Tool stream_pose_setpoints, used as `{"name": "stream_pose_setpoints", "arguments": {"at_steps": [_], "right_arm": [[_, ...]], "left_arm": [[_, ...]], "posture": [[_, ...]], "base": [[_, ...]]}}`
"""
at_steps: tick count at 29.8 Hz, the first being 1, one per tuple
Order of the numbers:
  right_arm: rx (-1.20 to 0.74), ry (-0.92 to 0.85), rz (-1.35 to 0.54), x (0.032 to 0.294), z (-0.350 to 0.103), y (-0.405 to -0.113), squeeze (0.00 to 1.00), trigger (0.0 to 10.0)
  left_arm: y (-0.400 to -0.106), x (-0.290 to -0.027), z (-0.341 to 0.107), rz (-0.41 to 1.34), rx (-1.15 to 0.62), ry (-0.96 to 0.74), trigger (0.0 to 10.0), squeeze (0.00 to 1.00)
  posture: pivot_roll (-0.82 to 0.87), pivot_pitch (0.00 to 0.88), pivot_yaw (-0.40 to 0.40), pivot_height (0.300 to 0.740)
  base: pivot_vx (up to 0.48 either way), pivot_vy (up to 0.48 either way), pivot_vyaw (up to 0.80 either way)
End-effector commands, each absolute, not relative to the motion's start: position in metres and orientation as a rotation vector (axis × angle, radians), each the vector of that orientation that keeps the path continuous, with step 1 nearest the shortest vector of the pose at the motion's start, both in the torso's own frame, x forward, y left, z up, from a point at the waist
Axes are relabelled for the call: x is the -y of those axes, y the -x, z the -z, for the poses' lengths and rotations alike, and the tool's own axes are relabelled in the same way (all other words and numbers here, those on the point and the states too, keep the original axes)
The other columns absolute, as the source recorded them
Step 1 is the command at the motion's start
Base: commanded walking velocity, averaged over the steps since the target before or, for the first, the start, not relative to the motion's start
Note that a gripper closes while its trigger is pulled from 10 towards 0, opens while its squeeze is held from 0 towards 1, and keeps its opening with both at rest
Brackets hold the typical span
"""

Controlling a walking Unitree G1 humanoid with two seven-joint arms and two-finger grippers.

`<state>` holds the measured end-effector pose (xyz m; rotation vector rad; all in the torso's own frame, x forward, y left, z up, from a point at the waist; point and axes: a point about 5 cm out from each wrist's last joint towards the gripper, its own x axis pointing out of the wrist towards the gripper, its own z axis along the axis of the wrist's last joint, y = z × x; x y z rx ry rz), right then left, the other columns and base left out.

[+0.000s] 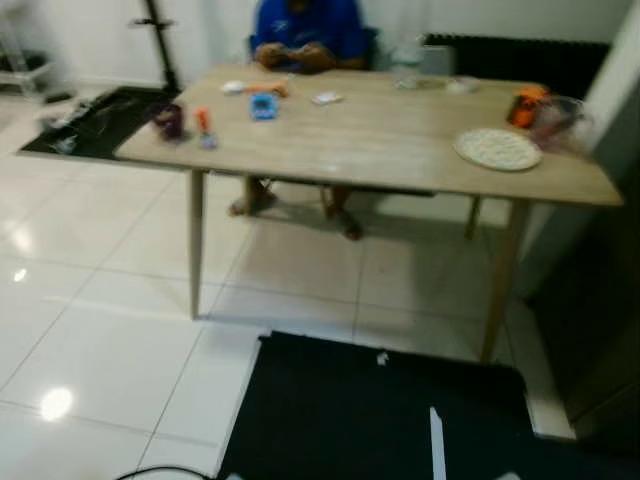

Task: Restocking fridge

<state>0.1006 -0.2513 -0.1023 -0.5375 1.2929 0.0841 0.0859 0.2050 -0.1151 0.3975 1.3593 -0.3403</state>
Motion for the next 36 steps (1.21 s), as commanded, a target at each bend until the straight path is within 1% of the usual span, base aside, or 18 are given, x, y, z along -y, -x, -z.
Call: {"name": "stream_pose_setpoints", "arguments": {"at_steps": [1,11,17,26,28,36], "right_arm": [[-1.280,0.530,-0.084,0.250,0.101,-0.105,0.00,10.0],[-1.288,0.526,-0.085,0.250,0.102,-0.104,0.00,10.0],[-1.291,0.524,-0.080,0.250,0.102,-0.104,0.00,10.0],[-1.288,0.521,-0.065,0.251,0.101,-0.105,0.00,10.0],[-1.281,0.521,-0.060,0.252,0.100,-0.110,0.00,10.0],[-1.214,0.537,-0.051,0.253,0.094,-0.126,0.00,10.0]], "left_arm": [[-0.092,-0.195,0.115,0.350,-1.319,-0.339,10.0,0.00],[-0.094,-0.195,0.114,0.347,-1.310,-0.319,10.0,0.00],[-0.105,-0.195,0.112,0.301,-1.254,-0.308,10.0,0.00],[-0.110,-0.194,0.111,0.302,-1.239,-0.312,10.0,0.00],[-0.112,-0.193,0.110,0.291,-1.231,-0.306,10.0,0.00],[-0.120,-0.192,0.108,0.271,-1.213,-0.288,10.0,0.00]], "posture": [[-0.01,0.027,0.006,0.740],[-0.01,0.026,0.008,0.740],[-0.01,0.026,0.008,0.740],[-0.01,0.013,0.008,0.740],[-0.01,0.000,0.004,0.740],[-0.01,0.000,0.001,0.740]], "base": [[0.000,0.000,-0.80],[0.000,0.000,-0.80],[0.000,0.000,-0.80],[0.000,0.000,-0.80],[0.000,0.000,-0.80],[0.000,0.000,-0.78]]}}
